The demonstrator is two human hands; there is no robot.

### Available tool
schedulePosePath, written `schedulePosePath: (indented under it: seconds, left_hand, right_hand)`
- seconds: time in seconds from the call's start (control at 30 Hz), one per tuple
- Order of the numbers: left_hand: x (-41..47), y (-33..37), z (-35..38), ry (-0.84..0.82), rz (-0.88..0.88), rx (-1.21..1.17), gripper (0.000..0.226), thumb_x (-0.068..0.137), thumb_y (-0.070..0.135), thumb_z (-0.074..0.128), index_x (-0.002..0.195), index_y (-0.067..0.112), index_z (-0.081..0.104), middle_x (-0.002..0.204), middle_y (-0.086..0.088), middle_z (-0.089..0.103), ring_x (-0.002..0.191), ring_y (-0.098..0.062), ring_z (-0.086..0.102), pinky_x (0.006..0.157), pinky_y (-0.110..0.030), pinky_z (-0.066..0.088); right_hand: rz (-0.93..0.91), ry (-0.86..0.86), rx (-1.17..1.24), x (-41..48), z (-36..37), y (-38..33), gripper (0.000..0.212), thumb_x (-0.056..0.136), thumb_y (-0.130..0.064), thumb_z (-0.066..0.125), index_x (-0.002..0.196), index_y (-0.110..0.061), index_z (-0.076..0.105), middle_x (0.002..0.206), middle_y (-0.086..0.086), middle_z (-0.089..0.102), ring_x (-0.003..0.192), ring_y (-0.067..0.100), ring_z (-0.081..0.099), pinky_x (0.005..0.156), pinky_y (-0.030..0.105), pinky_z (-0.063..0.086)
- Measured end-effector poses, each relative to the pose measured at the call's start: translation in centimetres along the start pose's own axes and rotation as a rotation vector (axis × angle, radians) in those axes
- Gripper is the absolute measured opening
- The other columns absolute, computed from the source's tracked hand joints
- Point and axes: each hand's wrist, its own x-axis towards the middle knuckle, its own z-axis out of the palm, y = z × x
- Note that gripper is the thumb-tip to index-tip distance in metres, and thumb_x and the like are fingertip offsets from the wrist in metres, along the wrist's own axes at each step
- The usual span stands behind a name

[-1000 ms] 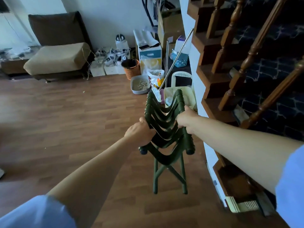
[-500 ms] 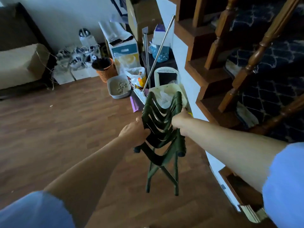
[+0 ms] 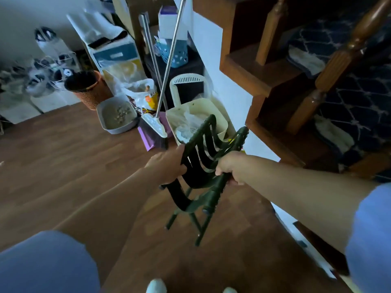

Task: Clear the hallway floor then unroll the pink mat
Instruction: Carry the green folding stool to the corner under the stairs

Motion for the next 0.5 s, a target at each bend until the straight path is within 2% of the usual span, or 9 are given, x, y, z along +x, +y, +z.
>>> schedulePosePath:
  seconds: [0.03, 0.07, 0.13, 0.17, 0.23, 0.33, 0.37, 0.43, 0.5]
  left_hand:
    - [1.2, -0.5, 1.4, 0.008, 0.029, 0.007, 0.061, 0.085, 0.032, 0.053, 0.139, 0.020, 0.028, 0.118, -0.012, 0.059, 0.104, -0.034, 0.059, 0.078, -0.036, 0.044]
    - [2.5, -1.1, 2.9, 0.014, 0.051, 0.018, 0.062, 0.084, 0.032, 0.053, 0.139, 0.021, 0.028, 0.115, -0.012, 0.060, 0.102, -0.034, 0.060, 0.078, -0.037, 0.045]
    - [5.2, -2.3, 5.9, 0.011, 0.098, 0.061, 0.065, 0.084, 0.034, 0.052, 0.142, 0.024, 0.025, 0.108, -0.014, 0.063, 0.099, -0.035, 0.060, 0.077, -0.039, 0.048]
    - [6.8, -2.9, 7.4, 0.009, 0.117, 0.080, 0.066, 0.084, 0.035, 0.052, 0.143, 0.025, 0.023, 0.107, -0.014, 0.064, 0.098, -0.035, 0.060, 0.078, -0.039, 0.049]
    - [9.8, -4.1, 10.4, 0.011, 0.155, 0.113, 0.067, 0.086, 0.036, 0.050, 0.145, 0.027, 0.020, 0.107, -0.012, 0.065, 0.097, -0.034, 0.062, 0.076, -0.038, 0.049]
    - [14.2, -5.6, 14.6, 0.020, 0.207, 0.143, 0.066, 0.088, 0.036, 0.049, 0.145, 0.028, 0.019, 0.106, -0.009, 0.066, 0.095, -0.032, 0.063, 0.069, -0.034, 0.043]
    - [15.8, -6.1, 16.1, 0.026, 0.215, 0.149, 0.065, 0.088, 0.036, 0.049, 0.146, 0.028, 0.019, 0.107, -0.009, 0.066, 0.096, -0.031, 0.063, 0.069, -0.033, 0.041]
    - [18.2, -6.9, 18.2, 0.041, 0.223, 0.159, 0.066, 0.088, 0.037, 0.048, 0.146, 0.029, 0.018, 0.110, -0.010, 0.066, 0.099, -0.032, 0.062, 0.073, -0.034, 0.042]
    - [20.5, -7.9, 20.5, 0.074, 0.248, 0.149, 0.065, 0.087, 0.038, 0.048, 0.145, 0.030, 0.018, 0.108, -0.011, 0.067, 0.098, -0.032, 0.063, 0.074, -0.034, 0.044]
  right_hand:
    - [0.020, 0.002, 0.010, 1.9, 0.8, 0.6, 0.020, 0.089, -0.002, 0.057, 0.072, -0.005, 0.047, 0.120, 0.012, 0.055, 0.121, 0.032, 0.054, 0.058, 0.027, 0.040]
    - [0.052, 0.055, -0.082, 3.2, 1.4, 1.1, 0.006, 0.087, -0.001, 0.059, 0.086, -0.002, 0.054, 0.130, 0.012, 0.050, 0.118, 0.030, 0.054, 0.060, 0.029, 0.042]
    - [0.109, 0.051, -0.014, 7.8, 2.6, 2.4, 0.035, 0.087, 0.000, 0.061, 0.121, -0.005, 0.054, 0.132, 0.013, 0.047, 0.109, 0.026, 0.054, 0.070, 0.029, 0.044]
    - [0.120, 0.008, 0.008, 9.6, 3.1, 2.6, 0.043, 0.087, 0.001, 0.060, 0.128, -0.008, 0.050, 0.126, 0.012, 0.050, 0.102, 0.026, 0.053, 0.073, 0.029, 0.044]
    - [0.136, 0.013, 0.039, 12.6, 3.9, 3.1, 0.042, 0.089, 0.000, 0.058, 0.128, -0.011, 0.047, 0.107, 0.013, 0.051, 0.094, 0.026, 0.050, 0.079, 0.028, 0.046]
    - [0.164, 0.005, 0.075, 17.8, 5.3, 4.5, 0.020, 0.091, -0.001, 0.056, 0.108, -0.007, 0.045, 0.088, 0.013, 0.048, 0.094, 0.023, 0.049, 0.083, 0.025, 0.045]
    - [0.173, 0.017, 0.100, 19.6, 5.6, 4.9, 0.019, 0.091, -0.002, 0.056, 0.106, -0.006, 0.045, 0.093, 0.013, 0.050, 0.095, 0.023, 0.050, 0.080, 0.024, 0.045]
    - [0.149, 0.050, 0.120, 22.7, 6.0, 5.7, 0.022, 0.090, -0.001, 0.058, 0.107, -0.007, 0.047, 0.116, 0.013, 0.052, 0.101, 0.024, 0.053, 0.074, 0.025, 0.046]
    - [0.134, 0.084, 0.153, 25.5, 6.6, 6.6, 0.030, 0.089, -0.001, 0.060, 0.117, -0.006, 0.050, 0.129, 0.013, 0.050, 0.107, 0.025, 0.053, 0.070, 0.026, 0.047]
